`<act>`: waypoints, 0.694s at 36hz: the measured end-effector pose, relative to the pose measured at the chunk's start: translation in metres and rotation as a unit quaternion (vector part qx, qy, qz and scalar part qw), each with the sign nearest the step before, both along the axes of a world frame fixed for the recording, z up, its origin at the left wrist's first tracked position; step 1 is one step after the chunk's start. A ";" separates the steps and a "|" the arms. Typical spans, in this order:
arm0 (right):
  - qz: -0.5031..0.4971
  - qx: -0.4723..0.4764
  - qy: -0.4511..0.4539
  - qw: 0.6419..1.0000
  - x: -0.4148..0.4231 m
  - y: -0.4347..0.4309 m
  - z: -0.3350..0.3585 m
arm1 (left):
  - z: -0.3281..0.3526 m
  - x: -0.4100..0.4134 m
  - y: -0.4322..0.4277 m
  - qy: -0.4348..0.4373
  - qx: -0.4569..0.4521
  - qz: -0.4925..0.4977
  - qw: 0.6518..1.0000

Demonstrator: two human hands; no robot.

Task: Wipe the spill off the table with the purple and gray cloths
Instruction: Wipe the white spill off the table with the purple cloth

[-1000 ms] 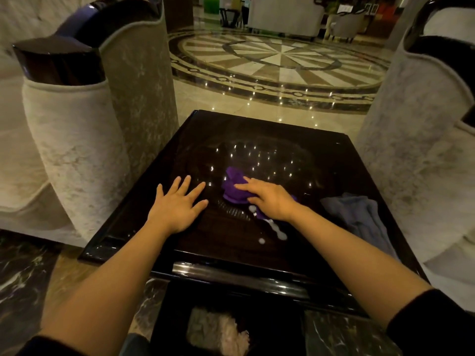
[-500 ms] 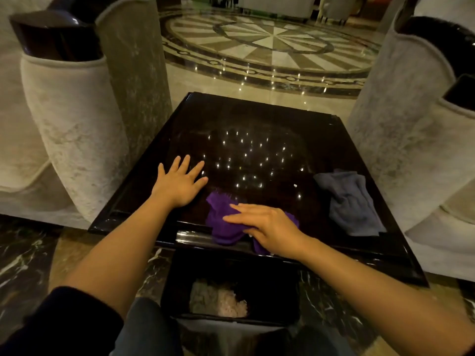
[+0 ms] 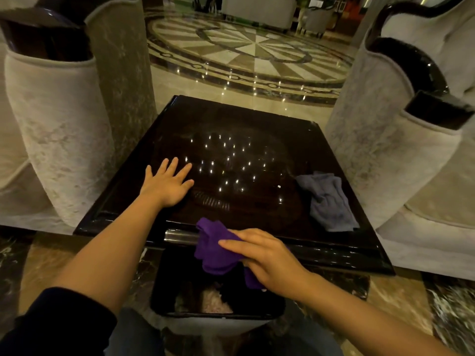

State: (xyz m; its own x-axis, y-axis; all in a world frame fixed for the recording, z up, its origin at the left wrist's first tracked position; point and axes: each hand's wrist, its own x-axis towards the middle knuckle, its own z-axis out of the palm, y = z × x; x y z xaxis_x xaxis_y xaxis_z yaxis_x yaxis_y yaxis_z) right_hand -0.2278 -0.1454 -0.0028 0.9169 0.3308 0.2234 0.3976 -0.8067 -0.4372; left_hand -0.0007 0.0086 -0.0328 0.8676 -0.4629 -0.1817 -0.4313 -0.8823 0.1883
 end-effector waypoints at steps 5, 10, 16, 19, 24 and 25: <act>-0.014 0.034 -0.041 0.998 0.009 -0.006 0.014 | -0.001 0.000 0.000 0.002 0.001 -0.002 1.000; -0.097 0.103 -0.052 0.989 0.033 -0.027 0.028 | -0.004 0.002 0.001 -0.002 -0.001 -0.005 1.000; -0.217 0.149 -0.062 0.963 0.087 -0.075 0.038 | -0.006 0.006 0.000 -0.006 0.009 -0.005 1.000; -0.289 0.142 -0.037 0.946 0.114 -0.103 0.030 | -0.007 0.008 0.000 -0.009 0.008 -0.005 1.000; -0.364 0.086 0.056 0.926 0.139 -0.140 0.005 | -0.008 0.008 0.000 -0.012 0.009 -0.008 1.000; -0.371 0.066 0.076 0.923 0.142 -0.145 0.000 | -0.008 0.008 0.000 -0.012 0.009 -0.008 1.000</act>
